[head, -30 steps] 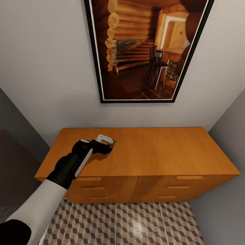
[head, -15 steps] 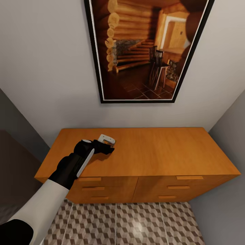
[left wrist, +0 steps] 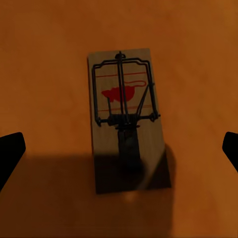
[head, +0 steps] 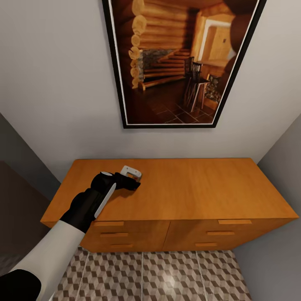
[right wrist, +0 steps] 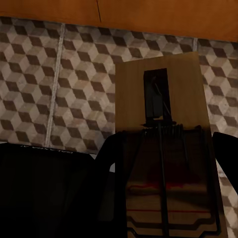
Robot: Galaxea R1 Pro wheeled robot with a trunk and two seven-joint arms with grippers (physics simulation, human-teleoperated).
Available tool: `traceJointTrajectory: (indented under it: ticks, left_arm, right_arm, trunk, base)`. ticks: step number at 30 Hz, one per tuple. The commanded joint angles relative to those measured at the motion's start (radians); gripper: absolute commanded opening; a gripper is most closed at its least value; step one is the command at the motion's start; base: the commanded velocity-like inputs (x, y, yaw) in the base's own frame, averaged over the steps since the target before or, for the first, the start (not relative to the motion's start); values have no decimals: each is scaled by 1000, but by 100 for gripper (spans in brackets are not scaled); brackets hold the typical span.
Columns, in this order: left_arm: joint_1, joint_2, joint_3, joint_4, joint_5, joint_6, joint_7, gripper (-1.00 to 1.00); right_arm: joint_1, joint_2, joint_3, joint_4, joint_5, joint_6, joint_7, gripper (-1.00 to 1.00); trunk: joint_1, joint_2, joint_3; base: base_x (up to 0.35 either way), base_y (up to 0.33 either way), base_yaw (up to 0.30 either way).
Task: Take the four mousetraps from the cabinet in the bathroom and place them on the bathroom floor. Make sure all four end up on the same floor surface, and ensure that at least two of them are either under or directly next to the same bathroom sink.
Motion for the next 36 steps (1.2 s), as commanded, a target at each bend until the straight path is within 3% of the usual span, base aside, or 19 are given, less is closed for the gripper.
traceJointTrajectory:
  ticks: [1,36]
  left_arm:
    - [-1,1,-2,2,7,5,3,100]
    - [-1,-8,-6,25,3,5,4,100]
  right_arm:
    - [-1,0,9,1,-4,-2,-5,-100]
    - [-1,2,9,1,-4,-2,-5,-100]
  trunk:
    - [1,-2,-2]
    - [1,-2,-21]
  base:
    - [1,0,0]
    - [0,0,0]
